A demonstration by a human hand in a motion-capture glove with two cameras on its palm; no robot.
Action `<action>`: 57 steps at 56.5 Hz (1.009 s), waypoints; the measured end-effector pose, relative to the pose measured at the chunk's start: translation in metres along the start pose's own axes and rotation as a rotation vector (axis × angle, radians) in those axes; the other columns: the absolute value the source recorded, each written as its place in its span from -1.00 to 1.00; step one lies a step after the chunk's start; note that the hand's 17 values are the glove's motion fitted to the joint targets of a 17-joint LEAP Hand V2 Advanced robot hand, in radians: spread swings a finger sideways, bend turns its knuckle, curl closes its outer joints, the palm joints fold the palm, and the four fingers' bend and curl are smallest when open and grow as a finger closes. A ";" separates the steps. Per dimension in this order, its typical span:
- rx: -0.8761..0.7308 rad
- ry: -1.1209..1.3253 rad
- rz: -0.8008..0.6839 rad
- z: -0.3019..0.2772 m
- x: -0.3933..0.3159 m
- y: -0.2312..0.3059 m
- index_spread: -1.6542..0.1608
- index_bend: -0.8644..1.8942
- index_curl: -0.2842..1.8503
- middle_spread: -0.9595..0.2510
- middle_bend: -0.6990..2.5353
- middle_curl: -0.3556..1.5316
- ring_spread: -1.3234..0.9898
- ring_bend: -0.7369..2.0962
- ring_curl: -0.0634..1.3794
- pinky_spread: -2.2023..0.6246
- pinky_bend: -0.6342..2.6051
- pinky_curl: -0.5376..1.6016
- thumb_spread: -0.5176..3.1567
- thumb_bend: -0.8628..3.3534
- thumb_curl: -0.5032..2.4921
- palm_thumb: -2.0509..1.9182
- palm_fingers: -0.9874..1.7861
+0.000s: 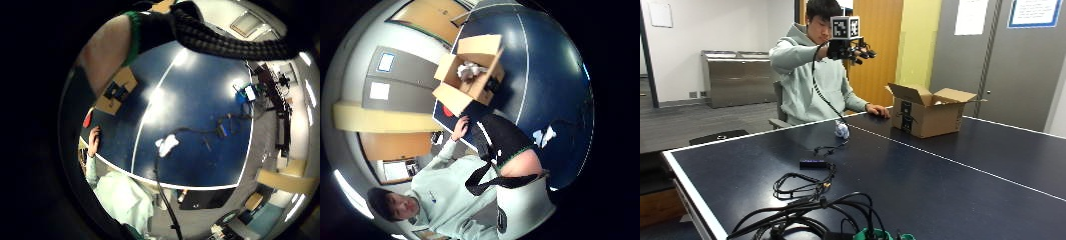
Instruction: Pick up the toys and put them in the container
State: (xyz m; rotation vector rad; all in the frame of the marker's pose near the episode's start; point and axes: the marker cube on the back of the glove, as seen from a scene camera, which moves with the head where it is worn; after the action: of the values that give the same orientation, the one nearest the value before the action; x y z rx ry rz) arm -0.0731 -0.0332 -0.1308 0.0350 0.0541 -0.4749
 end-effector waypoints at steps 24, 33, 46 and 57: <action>-0.152 0.158 0.381 0.020 0.086 0.095 0.51 -0.25 -0.40 0.59 -0.47 -0.31 0.17 -0.38 -0.66 0.62 -0.10 -0.20 0.03 -0.59 -0.42 0.08 -0.38; -0.129 0.191 0.414 -0.002 0.098 0.117 0.50 -0.25 -0.39 0.58 -0.46 -0.31 0.17 -0.37 -0.67 0.62 -0.12 -0.20 0.04 -0.59 -0.43 0.09 -0.36; -0.180 0.203 0.427 0.015 0.112 0.143 0.49 -0.25 -0.40 0.58 -0.46 -0.30 0.17 -0.36 -0.68 0.62 -0.13 -0.19 0.04 -0.59 -0.44 0.10 -0.36; -0.230 0.166 0.402 0.068 0.109 0.136 0.49 -0.25 -0.40 0.58 -0.46 -0.30 0.17 -0.36 -0.68 0.62 -0.12 -0.19 0.04 -0.59 -0.45 0.10 -0.36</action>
State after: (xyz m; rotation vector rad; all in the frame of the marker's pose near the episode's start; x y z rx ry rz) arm 0.0889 0.0345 -0.0669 -0.1384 0.2588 -0.0613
